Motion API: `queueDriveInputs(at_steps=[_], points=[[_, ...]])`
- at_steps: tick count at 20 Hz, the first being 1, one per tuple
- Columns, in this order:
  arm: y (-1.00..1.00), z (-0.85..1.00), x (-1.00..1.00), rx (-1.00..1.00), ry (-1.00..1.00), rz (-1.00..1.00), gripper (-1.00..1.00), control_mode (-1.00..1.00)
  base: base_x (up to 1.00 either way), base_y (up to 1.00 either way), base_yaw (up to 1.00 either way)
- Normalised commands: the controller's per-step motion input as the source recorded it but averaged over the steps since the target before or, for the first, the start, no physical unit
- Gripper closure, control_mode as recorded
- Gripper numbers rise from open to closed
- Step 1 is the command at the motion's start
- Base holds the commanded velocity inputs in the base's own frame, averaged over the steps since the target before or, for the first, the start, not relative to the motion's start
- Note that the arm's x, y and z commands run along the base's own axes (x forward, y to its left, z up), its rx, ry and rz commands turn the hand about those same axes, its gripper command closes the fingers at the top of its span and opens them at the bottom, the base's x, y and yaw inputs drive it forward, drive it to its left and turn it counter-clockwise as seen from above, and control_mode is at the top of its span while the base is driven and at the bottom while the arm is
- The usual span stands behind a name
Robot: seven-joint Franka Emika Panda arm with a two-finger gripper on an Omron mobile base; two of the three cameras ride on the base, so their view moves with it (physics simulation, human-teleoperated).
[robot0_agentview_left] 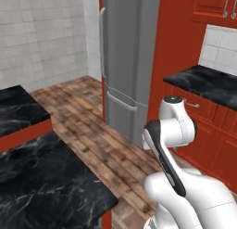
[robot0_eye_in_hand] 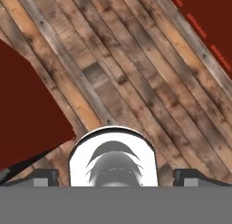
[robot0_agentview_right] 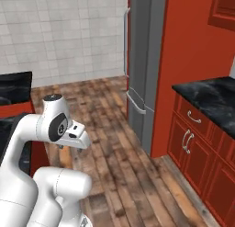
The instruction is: Place one of the steaks on the plate and the other in the bowl. Then place the bowl in the fridge.
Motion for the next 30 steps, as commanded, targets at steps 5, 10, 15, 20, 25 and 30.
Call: queueDriveInputs(at_steps=[5,10,15,20,25,30], points=[[0.0,0.0,0.0,0.0,0.0,0.0,-1.0,1.0,0.61,-0.34,0.25],[0.0,0.0,0.0,0.0,0.0,0.0,-1.0,1.0,0.15,-0.41,0.16],[0.0,0.0,0.0,0.0,0.0,0.0,-1.0,1.0,0.49,-0.51,0.25],[0.0,0.0,0.0,0.0,0.0,0.0,-1.0,1.0,0.31,-0.46,0.23],[0.0,0.0,0.0,0.0,0.0,0.0,-1.0,1.0,0.48,0.34,0.05],[0.0,0.0,0.0,0.0,0.0,0.0,-1.0,1.0,0.96,0.49,0.03]])
